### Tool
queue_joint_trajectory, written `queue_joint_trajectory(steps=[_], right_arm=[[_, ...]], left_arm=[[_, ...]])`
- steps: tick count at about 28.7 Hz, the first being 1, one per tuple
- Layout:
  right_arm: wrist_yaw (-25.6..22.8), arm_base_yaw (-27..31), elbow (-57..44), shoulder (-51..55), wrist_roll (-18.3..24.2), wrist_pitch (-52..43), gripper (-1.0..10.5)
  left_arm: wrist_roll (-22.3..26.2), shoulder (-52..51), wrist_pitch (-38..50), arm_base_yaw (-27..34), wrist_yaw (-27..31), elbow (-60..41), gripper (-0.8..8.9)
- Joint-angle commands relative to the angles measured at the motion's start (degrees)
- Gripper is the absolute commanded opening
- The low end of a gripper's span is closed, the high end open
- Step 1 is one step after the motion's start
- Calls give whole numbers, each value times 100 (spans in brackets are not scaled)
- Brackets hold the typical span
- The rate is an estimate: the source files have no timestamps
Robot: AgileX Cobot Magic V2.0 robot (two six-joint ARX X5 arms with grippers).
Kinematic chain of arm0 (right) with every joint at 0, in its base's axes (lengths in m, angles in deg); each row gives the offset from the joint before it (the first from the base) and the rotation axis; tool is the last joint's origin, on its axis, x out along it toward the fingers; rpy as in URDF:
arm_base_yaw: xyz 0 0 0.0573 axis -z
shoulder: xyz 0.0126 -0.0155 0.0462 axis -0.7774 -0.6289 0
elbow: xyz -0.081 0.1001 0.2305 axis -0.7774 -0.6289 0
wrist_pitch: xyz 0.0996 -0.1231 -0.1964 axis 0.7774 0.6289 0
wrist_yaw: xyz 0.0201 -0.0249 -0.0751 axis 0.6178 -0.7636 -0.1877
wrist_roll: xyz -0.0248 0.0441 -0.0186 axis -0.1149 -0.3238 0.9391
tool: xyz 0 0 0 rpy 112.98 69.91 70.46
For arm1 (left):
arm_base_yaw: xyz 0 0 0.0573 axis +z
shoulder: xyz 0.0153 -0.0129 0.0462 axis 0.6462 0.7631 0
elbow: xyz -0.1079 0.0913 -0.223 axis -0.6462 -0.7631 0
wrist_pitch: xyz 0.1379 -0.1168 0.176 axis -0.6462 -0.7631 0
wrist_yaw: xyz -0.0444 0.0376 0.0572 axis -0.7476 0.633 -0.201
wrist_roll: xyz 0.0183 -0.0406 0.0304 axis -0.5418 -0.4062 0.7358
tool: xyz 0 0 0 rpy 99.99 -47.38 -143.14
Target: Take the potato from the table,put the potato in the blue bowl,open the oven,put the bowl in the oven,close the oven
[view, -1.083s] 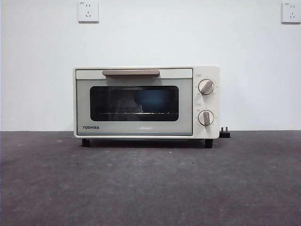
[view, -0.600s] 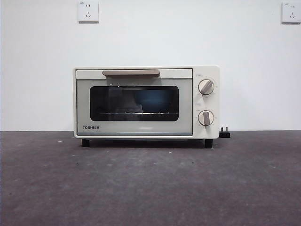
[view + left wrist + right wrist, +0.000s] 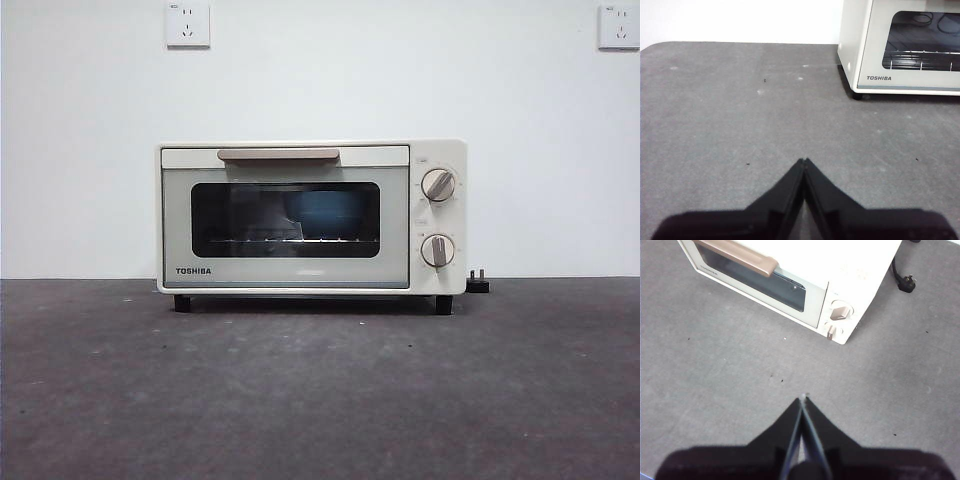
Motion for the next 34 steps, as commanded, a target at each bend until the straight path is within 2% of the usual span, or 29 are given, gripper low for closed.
queue_joint_trajectory(steps=[1,3,4,5,7,9,11,16,23,29,32,34], right_arm=[[-61,85,-37,81,44,9,0],[-470,374,-39,315,1119,-136,0],[-481,459,-63,452,1311,-393,0],[-225,511,-142,627,1296,-872,0],[603,850,-509,1075,1187,-2046,0],[896,1449,-1191,1657,1167,-3185,0],[957,1851,-1932,2168,1169,-4022,0],[1075,2579,-3783,3344,1152,-5353,0],[317,3226,-6896,5322,1108,-7042,0],[463,3547,-9449,6944,273,-8583,0],[828,3692,-10273,7593,-192,-8618,0],[929,3720,-10605,7884,-227,-8478,0]], left_arm=[[-35,52,33,20,-17,-55,-4],[-35,83,26,20,-15,-55,-4],[-37,103,22,20,-17,-55,-4],[-35,107,22,20,-15,-55,-4],[-37,111,24,20,-20,-55,-4],[-35,142,24,20,-17,-55,-4],[-35,166,22,20,-15,-52,-4],[-37,186,22,20,-15,-55,-4],[-35,219,22,20,-17,-52,-4],[-35,221,22,20,-17,-52,-4],[-35,221,22,20,-15,-55,-4],[-35,221,22,20,-17,-52,-4]])
